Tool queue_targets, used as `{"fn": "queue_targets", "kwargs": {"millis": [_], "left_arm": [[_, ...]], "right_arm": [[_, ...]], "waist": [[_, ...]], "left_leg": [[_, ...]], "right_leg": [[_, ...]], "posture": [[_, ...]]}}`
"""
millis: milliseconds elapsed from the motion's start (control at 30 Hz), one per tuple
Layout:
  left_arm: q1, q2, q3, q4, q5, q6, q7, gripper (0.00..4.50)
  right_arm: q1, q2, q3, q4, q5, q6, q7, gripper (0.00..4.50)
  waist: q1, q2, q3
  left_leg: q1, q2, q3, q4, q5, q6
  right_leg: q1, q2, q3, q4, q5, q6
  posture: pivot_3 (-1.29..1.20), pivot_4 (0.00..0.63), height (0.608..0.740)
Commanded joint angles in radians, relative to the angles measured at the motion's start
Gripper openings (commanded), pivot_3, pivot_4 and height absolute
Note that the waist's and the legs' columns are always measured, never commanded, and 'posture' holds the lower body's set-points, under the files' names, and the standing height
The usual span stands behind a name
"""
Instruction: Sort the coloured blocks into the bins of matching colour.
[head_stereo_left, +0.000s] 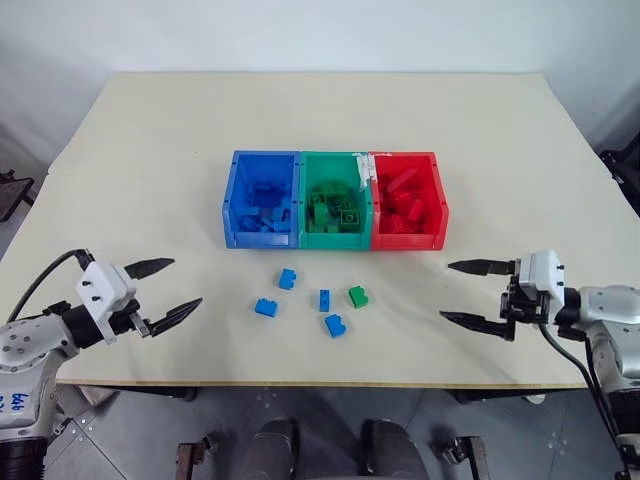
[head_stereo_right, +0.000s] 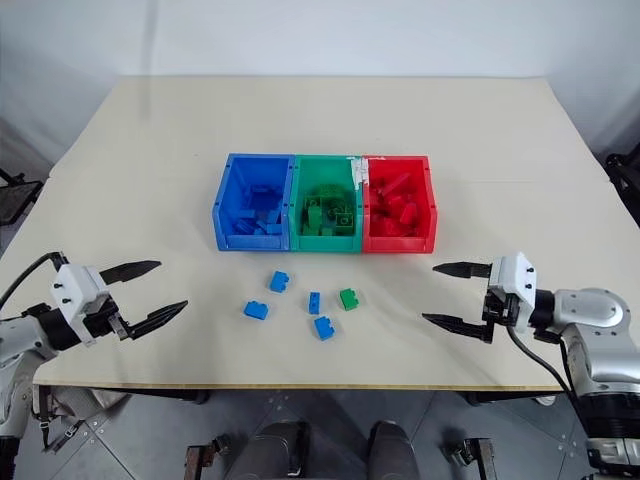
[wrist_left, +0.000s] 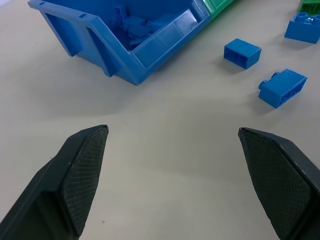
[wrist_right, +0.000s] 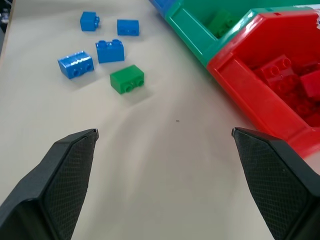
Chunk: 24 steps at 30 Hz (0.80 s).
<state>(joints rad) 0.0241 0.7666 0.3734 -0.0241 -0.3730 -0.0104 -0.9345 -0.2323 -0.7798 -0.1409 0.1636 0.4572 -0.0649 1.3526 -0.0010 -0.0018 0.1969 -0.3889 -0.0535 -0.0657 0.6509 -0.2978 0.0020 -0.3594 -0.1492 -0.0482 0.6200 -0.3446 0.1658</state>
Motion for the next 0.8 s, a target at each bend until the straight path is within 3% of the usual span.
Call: {"fn": "queue_targets", "kwargs": {"millis": [33,267,533,800], "left_arm": [[0.013,0.006,0.010,-0.034,0.005,0.003,0.014,4.39],[0.006,-0.014,-0.049,-0.136,-0.043,0.078,0.002,4.39],[-0.035,-0.037,-0.208,-0.308,-0.073,0.133,-0.051,4.39],[0.027,-0.042,-0.159,-0.252,-0.082,0.099,-0.080,4.39]], "right_arm": [[-0.013,0.009,-0.008,-0.013,0.002,-0.022,0.001,4.50],[0.007,0.009,-0.051,0.047,-0.003,-0.069,-0.014,4.50],[0.041,-0.063,-0.095,0.225,-0.059,-0.194,0.020,4.50],[-0.088,0.002,0.061,0.089,-0.050,-0.018,0.038,4.50]], "waist": [[0.000,0.000,0.000],[0.003,0.000,0.000],[0.001,0.000,0.000],[-0.022,0.001,0.000]], "left_leg": [[0.000,0.000,0.000,0.000,0.000,0.000],[0.000,0.000,0.000,0.000,0.000,0.000],[0.000,0.000,0.000,0.000,0.000,0.000],[0.002,0.003,0.003,0.001,0.000,-0.001]], "right_leg": [[0.000,0.000,0.000,0.000,0.000,0.000],[0.000,0.000,0.000,0.000,0.000,0.000],[0.001,0.000,0.000,0.000,0.000,0.000],[0.000,0.001,0.000,0.001,0.000,-0.001]], "posture": [[0.00,0.150,0.740],[0.00,0.150,0.740],[0.00,0.150,0.740],[0.00,0.150,0.740]]}}
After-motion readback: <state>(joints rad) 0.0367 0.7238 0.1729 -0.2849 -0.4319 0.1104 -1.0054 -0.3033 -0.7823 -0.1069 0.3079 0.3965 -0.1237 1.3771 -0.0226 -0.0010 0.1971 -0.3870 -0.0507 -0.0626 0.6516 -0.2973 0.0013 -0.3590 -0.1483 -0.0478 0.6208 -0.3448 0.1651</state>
